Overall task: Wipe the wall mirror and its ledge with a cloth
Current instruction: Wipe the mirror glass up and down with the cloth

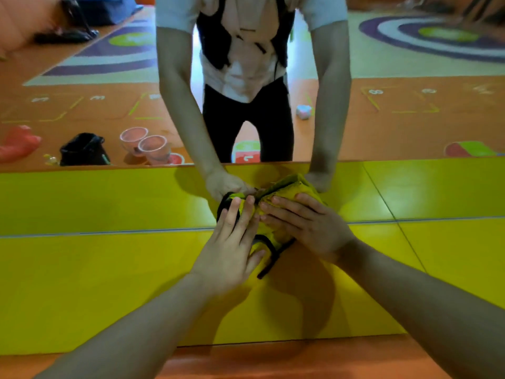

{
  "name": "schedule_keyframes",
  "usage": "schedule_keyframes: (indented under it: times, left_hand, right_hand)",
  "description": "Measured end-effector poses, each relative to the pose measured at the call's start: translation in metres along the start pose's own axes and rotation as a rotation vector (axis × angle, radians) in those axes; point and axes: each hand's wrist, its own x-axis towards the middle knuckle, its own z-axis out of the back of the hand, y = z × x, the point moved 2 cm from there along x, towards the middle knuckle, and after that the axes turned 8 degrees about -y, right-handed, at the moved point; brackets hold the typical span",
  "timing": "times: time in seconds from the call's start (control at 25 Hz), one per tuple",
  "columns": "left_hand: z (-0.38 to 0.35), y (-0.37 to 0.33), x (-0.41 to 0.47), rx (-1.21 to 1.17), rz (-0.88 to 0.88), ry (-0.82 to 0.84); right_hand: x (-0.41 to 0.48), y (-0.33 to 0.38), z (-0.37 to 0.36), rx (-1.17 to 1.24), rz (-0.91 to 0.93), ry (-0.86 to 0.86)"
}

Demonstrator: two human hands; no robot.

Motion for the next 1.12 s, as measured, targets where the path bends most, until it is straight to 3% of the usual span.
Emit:
schedule_keyframes:
  times: [0.28, 0.68, 1.12]
  left_hand:
    - [0.050, 0.004, 0.056, 0.029, 0.077, -0.202]
    - [0.307, 0.062, 0.269, 0.152, 0.038, -0.496]
    - [0.560, 0.107, 0.475, 0.306, 0.014, -0.603]
  right_hand:
    - [0.048, -0.072, 0.056, -0.101, -0.004, -0.093]
    - [0.213, -0.291, 0.253, -0.258, -0.050, -0.170]
    - [0.354, -0.497, 0.431, -0.470, -0.168, -0.208]
